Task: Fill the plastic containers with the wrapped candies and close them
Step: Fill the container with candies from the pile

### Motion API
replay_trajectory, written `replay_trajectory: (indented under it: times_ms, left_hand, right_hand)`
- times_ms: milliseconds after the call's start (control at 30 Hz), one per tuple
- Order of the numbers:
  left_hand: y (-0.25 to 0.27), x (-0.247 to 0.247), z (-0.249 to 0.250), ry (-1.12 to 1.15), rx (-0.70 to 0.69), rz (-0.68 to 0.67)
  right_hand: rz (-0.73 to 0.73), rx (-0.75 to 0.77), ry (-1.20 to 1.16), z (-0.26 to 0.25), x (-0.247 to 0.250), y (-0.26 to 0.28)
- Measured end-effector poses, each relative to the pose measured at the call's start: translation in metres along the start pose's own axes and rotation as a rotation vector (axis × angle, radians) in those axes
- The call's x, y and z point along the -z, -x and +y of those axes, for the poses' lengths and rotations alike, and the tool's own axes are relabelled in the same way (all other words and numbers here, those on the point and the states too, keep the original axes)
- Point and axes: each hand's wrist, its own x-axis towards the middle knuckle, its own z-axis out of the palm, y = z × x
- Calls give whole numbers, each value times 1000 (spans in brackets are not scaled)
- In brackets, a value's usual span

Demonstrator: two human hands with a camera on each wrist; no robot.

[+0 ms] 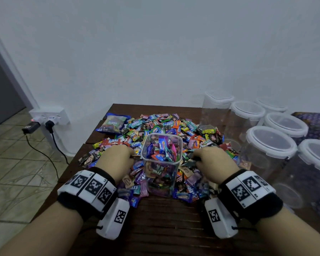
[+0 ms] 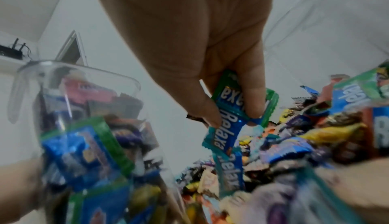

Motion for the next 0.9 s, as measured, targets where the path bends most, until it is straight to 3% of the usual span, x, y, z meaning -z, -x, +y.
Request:
replay_trajectory:
  times_ms: [100, 200, 267, 333, 433, 533, 900]
  left_hand:
    - [3, 7, -1, 77, -2, 53]
    - [7, 17, -2, 163, 23, 124]
    - [11, 27, -1, 226, 36, 192]
    - [14, 37, 2, 317, 26, 271]
    - [21, 49, 10, 432, -7, 360]
    - [27, 56, 17, 493, -46, 399]
    - [24, 52, 22, 653, -108, 383]
  right_hand:
    - [138, 9, -54, -3, 13, 2]
    - [405, 43, -153, -8, 29, 9]
    - [613, 121, -276, -16, 38, 14]
    - [711, 216, -396, -26, 46, 18]
    - [711, 327, -508, -44, 50, 19]
    - [620, 371, -566, -59, 45, 17]
    - [513, 383, -611, -68, 21, 10]
